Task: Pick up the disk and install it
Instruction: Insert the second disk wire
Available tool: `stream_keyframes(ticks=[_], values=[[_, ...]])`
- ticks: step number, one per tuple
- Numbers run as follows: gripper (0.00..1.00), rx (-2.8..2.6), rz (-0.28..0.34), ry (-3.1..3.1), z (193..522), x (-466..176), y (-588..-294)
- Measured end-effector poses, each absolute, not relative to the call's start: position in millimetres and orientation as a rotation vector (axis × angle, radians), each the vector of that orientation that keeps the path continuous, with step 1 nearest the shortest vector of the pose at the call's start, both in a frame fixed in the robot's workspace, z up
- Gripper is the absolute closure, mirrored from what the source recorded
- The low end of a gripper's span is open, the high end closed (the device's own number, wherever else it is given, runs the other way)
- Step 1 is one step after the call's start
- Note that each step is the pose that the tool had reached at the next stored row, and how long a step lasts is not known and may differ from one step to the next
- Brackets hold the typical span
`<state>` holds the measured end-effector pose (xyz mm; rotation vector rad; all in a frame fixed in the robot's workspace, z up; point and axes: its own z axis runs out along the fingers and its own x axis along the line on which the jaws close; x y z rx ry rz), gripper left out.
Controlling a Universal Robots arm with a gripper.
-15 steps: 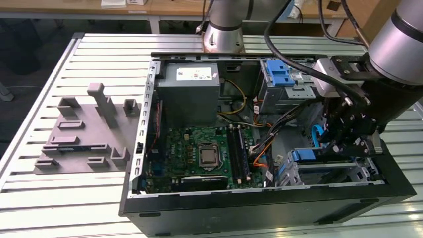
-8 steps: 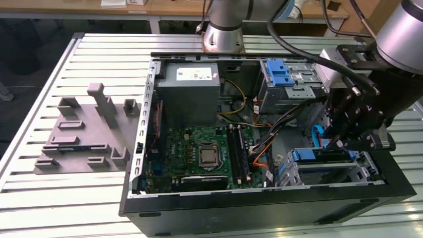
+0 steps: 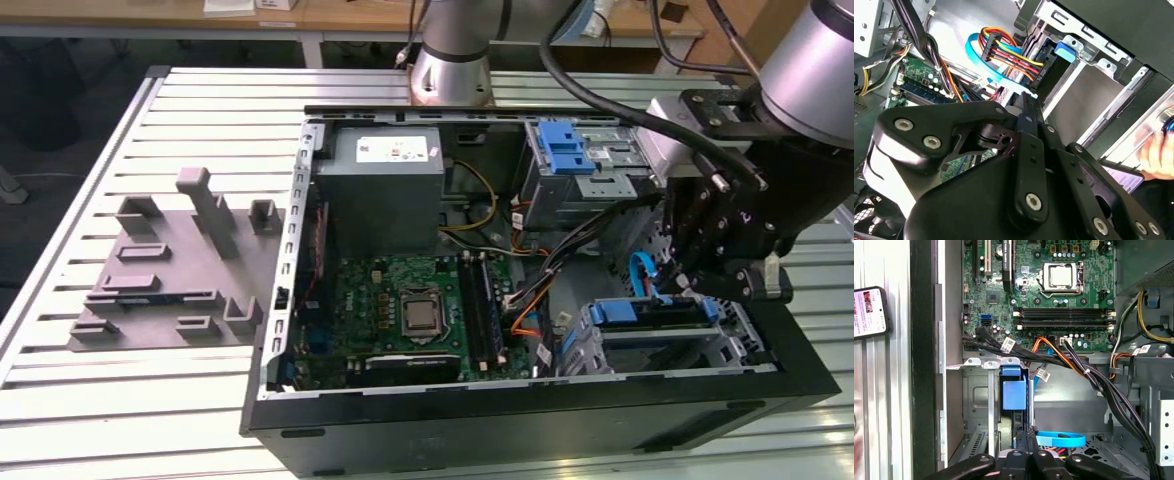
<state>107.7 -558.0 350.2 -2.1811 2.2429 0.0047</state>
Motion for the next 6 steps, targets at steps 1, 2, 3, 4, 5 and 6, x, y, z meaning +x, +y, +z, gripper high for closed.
stream_keyframes(ticks=[1, 2, 3, 4, 5, 6], values=[[0.89, -2.181, 0.005, 2.243, 350.2, 107.7, -558.0], [0.89, -2.181, 0.005, 2.243, 350.2, 107.7, -558.0], [0.89, -2.181, 0.004, 2.243, 350.2, 107.7, -558.0], [0.89, -2.181, 0.004, 2.243, 350.2, 107.7, -558.0], [0.89, -2.181, 0.004, 2.243, 350.1, 107.7, -558.0], [0.89, -2.181, 0.004, 2.243, 350.1, 107.7, -558.0]])
